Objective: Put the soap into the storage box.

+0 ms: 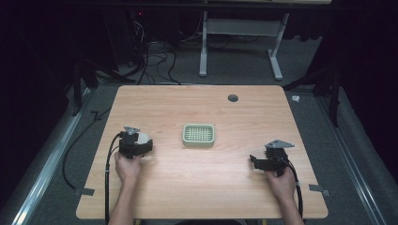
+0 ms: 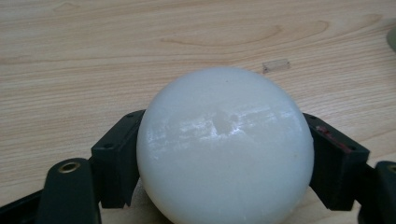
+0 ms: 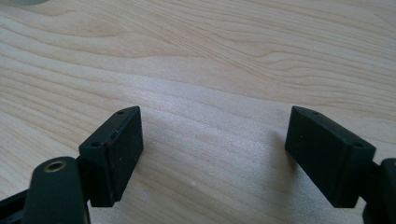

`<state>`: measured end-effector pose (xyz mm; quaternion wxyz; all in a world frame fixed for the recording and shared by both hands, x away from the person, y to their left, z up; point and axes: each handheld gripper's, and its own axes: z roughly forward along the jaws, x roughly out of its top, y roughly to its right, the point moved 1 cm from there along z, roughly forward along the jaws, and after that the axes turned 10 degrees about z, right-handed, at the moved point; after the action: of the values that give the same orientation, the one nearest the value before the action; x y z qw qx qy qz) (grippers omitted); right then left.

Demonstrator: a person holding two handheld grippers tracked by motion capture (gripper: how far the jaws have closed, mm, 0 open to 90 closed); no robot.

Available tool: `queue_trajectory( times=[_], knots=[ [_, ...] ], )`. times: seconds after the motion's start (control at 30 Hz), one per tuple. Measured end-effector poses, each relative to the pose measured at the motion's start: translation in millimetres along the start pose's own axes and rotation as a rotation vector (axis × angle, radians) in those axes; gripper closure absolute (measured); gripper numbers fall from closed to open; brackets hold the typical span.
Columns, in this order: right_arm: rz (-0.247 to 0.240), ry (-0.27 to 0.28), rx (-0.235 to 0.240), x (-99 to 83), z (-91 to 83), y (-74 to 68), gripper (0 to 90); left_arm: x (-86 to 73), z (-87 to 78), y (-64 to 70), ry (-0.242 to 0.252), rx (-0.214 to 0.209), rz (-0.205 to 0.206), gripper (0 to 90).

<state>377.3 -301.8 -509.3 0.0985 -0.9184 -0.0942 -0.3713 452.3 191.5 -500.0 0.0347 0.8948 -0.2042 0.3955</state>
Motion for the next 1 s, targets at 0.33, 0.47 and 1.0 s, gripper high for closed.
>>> queue_trajectory(
  times=[0.33,0.47,1.0],
  knots=[
    [-0.002,0.000,0.000,0.0,0.0,0.1,20.0,2.9,-12.8,8.6,0.019,-0.046,0.030,24.1],
    [-0.002,0.000,0.000,0.0,-0.1,0.1,20.0,4.4,-16.9,10.0,0.038,-0.059,0.026,24.1],
    [-0.001,-0.001,0.000,0.0,-0.1,0.1,20.0,7.6,-37.1,22.8,0.056,-0.094,0.066,24.1]
  ],
)
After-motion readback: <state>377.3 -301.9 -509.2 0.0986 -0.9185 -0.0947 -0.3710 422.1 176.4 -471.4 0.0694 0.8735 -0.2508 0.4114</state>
